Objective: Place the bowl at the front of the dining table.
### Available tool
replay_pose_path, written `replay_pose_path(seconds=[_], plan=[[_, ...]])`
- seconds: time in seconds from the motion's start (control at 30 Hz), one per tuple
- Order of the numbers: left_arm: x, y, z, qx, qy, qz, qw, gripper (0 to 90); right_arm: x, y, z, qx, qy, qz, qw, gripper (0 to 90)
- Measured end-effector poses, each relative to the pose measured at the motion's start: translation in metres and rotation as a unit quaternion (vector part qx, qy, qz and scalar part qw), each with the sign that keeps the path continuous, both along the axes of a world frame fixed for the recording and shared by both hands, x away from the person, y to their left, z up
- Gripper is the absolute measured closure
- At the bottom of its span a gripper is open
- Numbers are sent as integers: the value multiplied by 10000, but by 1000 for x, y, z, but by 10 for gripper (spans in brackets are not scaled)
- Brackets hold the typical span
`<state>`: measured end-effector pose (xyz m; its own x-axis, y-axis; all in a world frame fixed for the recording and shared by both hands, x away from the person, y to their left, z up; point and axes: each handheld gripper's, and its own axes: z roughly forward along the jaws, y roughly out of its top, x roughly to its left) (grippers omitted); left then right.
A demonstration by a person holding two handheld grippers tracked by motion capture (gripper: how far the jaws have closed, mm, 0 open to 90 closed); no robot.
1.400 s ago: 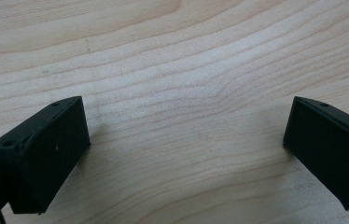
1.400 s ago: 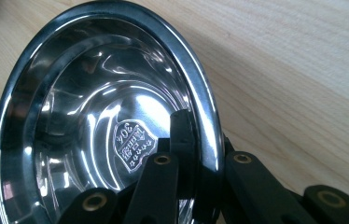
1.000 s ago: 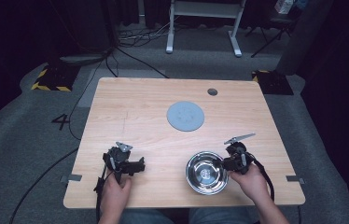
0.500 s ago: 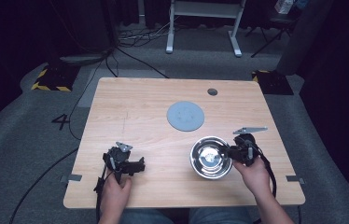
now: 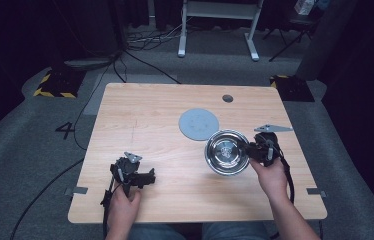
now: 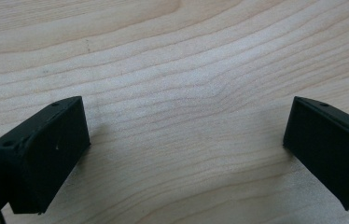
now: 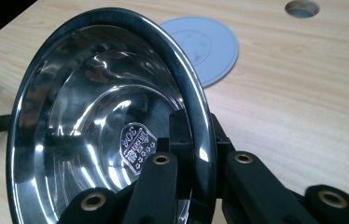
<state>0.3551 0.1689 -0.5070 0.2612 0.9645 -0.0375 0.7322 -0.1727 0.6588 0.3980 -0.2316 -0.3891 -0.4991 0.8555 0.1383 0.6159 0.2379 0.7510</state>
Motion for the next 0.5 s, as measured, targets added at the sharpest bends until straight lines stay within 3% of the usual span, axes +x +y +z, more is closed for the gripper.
replay_pose_path(seconds=[0.33, 0.5], plan=[[-1, 0, 0, -1, -8, 19, 10000, 4, 19, 8, 16, -75, -95, -84, 9999, 857], [-5, 2, 0, 7, 8, 0, 10000, 4, 33, 20, 24, -275, -168, -56, 9995, 857]])
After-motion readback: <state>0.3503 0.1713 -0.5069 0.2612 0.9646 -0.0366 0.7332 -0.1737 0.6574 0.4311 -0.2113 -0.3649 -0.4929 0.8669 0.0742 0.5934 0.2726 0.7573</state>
